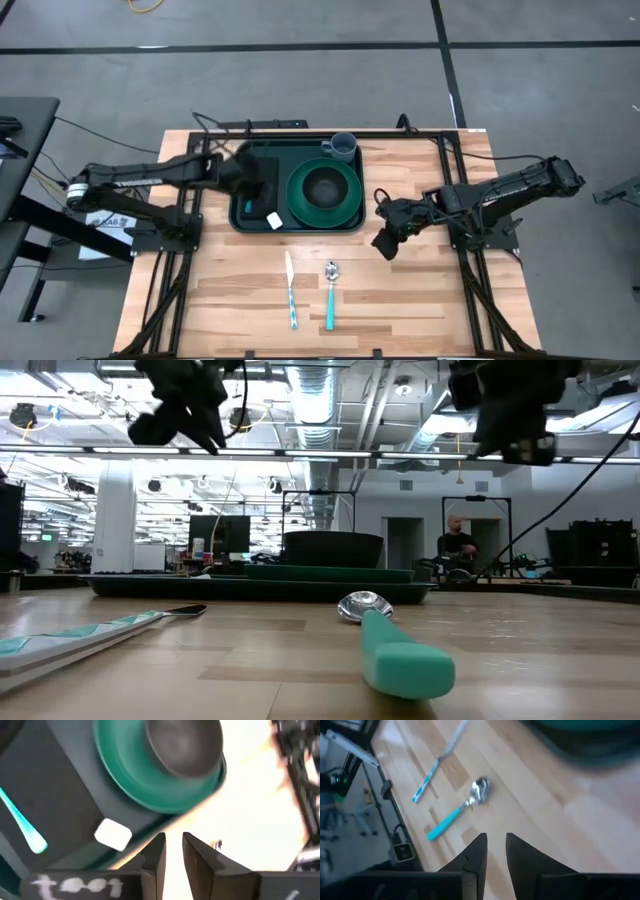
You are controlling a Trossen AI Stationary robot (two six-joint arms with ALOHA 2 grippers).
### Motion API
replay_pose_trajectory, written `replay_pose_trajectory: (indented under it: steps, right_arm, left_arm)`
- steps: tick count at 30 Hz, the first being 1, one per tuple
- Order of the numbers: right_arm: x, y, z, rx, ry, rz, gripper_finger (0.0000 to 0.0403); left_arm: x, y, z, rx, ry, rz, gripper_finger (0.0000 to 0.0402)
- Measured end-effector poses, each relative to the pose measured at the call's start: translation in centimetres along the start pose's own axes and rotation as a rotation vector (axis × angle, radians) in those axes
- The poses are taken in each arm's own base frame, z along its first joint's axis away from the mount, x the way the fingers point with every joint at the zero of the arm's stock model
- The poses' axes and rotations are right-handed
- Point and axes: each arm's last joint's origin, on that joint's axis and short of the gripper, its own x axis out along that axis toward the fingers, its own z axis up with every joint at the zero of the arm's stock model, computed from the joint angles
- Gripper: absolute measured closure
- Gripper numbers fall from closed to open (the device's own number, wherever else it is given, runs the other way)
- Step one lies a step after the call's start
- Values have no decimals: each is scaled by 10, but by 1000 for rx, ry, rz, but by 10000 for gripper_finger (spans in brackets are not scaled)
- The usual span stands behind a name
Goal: Set up tray
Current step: Put the blue patterned spoon on the black napkin to the right of the purple fork
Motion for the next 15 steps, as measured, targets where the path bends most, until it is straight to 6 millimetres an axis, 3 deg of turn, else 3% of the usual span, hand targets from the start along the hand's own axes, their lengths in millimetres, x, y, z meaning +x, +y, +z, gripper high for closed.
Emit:
replay_pose_trajectory:
  steps: [4,8,15]
  right_arm:
    - [1,4,-10,157,41,-6,339]
    - [10,15,-20,294,35,5,339]
    - [70,48,-42,403,66,107,349]
  left_arm:
    - [0,-17,-29,103,73,-43,350]
    - [2,-27,-50,99,112,-46,350]
    - [-3,-33,-74,175,137,-44,350]
